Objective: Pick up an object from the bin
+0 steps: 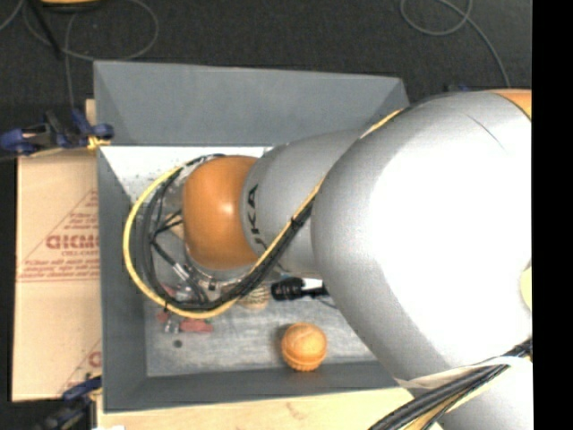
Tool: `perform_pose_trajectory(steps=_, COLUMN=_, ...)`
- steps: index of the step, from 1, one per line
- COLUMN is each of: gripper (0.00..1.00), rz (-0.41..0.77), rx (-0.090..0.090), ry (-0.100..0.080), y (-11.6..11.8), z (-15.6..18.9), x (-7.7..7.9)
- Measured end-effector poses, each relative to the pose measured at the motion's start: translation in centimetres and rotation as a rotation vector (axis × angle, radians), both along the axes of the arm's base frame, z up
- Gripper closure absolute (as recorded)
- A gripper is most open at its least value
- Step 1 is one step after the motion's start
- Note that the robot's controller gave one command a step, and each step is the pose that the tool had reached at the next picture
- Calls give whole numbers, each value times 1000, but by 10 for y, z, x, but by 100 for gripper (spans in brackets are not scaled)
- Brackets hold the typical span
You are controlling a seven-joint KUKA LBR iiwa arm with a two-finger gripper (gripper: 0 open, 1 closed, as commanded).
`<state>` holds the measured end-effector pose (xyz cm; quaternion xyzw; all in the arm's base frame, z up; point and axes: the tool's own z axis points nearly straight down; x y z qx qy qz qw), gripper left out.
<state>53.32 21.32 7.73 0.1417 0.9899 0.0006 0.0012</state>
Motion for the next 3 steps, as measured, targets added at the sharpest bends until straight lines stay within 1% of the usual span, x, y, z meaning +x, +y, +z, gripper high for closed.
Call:
perform_pose_trajectory(steps=1, gripper=100, rz=0, rx=-2, ry=8, y=-1, z=20, x=-1)
perform_pose_trajectory(steps=2, gripper=100, rz=0, rx=2, ry=-2, y=0, z=34, x=2)
perform_pose_trajectory(steps=3, gripper=100, rz=0, rx=2, ry=-3, y=0, z=38, x=2)
